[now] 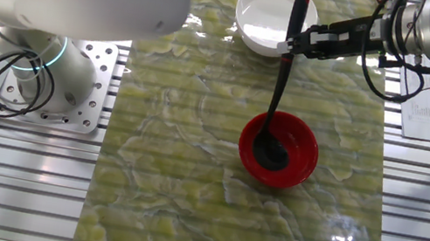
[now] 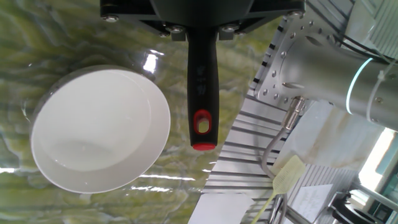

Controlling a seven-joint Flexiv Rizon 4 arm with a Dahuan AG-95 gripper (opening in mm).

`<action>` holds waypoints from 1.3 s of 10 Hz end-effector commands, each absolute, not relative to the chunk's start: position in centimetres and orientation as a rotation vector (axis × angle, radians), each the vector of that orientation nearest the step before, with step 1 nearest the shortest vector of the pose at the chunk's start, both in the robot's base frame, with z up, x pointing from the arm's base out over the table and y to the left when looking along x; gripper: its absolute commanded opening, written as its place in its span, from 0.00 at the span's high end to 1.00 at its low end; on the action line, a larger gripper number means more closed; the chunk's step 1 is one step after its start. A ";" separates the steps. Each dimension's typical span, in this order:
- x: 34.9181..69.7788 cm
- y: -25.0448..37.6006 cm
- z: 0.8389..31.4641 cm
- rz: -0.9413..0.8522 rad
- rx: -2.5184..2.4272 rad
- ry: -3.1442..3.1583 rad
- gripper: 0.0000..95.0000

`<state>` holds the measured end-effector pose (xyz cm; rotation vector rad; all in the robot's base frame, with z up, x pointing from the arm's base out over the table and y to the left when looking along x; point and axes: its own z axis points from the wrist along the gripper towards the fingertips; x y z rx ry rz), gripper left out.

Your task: Scoop water with a large spoon from one bowl to another

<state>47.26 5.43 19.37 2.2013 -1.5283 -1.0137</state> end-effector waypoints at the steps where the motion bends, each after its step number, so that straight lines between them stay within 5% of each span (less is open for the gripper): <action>1: 47.1 5.4 19.3 -1.013 2.202 -1.528 1.00; 13: 47.1 5.4 19.2 -1.025 2.170 -1.508 1.00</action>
